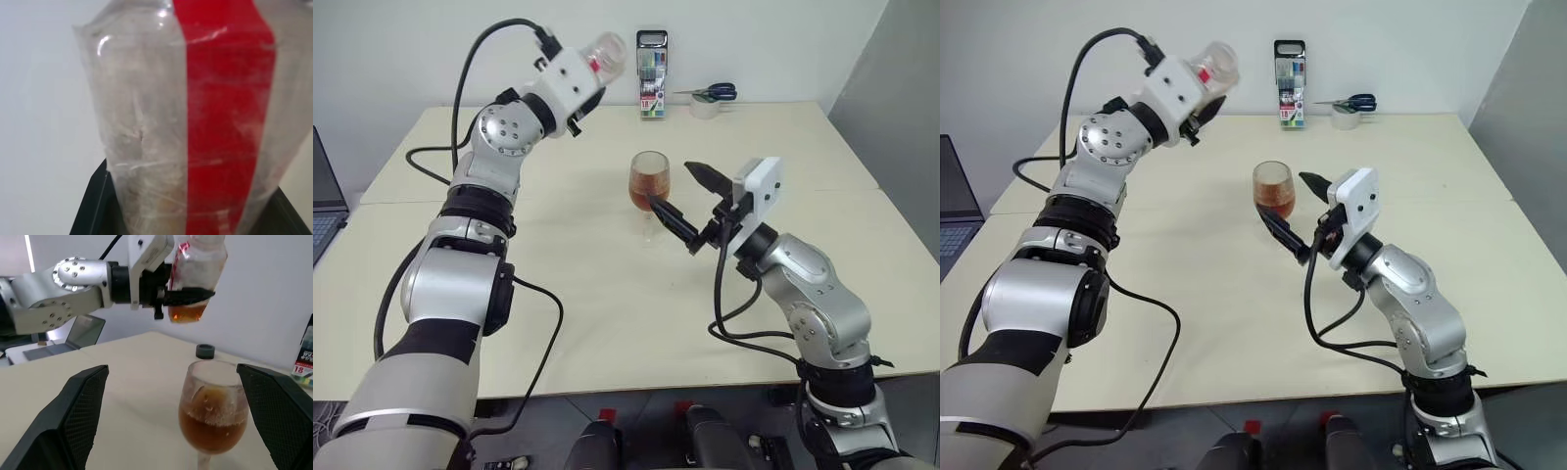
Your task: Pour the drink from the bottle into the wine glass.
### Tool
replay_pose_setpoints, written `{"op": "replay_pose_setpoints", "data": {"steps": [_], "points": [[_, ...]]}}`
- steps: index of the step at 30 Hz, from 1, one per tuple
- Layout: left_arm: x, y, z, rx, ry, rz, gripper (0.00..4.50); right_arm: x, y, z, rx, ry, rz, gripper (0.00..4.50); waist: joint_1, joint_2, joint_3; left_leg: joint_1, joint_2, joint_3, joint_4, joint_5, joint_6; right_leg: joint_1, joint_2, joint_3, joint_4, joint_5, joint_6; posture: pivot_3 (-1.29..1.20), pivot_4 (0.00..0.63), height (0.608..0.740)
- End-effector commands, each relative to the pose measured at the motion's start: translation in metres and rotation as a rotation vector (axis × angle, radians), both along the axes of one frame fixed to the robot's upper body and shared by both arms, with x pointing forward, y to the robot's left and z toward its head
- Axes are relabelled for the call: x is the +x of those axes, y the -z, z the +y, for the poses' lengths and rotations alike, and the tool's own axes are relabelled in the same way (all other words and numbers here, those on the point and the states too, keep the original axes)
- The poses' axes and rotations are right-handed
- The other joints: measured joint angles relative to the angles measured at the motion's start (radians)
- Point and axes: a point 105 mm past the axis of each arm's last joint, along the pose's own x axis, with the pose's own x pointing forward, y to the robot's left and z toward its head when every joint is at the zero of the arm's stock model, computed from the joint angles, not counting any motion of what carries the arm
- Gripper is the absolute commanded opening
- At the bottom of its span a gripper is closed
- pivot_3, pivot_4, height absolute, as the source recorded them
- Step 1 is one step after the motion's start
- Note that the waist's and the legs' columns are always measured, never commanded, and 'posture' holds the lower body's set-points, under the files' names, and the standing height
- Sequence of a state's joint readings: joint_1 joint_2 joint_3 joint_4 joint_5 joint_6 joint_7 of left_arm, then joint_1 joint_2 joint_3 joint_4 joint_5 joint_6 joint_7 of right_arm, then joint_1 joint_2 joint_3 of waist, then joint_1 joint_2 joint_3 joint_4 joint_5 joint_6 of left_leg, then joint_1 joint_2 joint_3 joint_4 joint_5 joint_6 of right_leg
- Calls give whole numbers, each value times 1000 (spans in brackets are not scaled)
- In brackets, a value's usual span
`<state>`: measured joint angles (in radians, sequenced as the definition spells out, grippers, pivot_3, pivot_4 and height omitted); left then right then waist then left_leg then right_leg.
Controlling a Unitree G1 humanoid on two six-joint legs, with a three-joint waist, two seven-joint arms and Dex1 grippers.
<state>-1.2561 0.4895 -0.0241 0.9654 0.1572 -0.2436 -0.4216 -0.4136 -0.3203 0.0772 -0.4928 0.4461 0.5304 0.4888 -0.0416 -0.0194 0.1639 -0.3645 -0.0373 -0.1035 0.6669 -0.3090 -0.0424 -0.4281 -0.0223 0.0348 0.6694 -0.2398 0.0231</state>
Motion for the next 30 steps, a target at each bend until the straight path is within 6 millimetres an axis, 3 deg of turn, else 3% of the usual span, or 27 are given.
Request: {"op": "replay_pose_setpoints", "data": {"steps": [1, 8, 14, 19, 30], "points": [[-5, 7, 24, -170, -87, 25, 1689, -22, 0, -5, -82, -90, -62, 4500, 0, 0, 0, 0, 1, 0, 1, 0, 0, 0, 0, 0, 2, 0, 0, 0, 150, 740], [-19, 58, 81, -476, -343, 135, 1689, -46, 30, -5, -180, -254, -16, 4500, 3, -1, 0, -1, 2, 0, 11, -3, 5, -1, 0, 2, 10, -1, 2, 0, 150, 740], [-32, 105, 106, -614, -416, 207, 1689, -46, 37, -1, -205, -296, -23, 4500, 10, -1, -1, 2, 4, 0, 12, -2, 4, 2, 0, 2, 11, -1, 2, 0, 150, 740], [-38, 132, 108, -650, -358, 240, 1689, -37, 35, 1, -184, -288, -13, 4500, 16, -4, -2, 1, 3, -1, 13, -1, 1, 2, -3, 2, 10, -1, 2, 0, 150, 740], [-39, 148, 102, -649, -311, 291, 1689, -29, 27, 5, -158, -260, -14, 4500, 15, -4, -2, 1, 3, -1, 13, -1, 1, 3, -5, 1, 10, -1, 2, 0, 150, 740]]}}
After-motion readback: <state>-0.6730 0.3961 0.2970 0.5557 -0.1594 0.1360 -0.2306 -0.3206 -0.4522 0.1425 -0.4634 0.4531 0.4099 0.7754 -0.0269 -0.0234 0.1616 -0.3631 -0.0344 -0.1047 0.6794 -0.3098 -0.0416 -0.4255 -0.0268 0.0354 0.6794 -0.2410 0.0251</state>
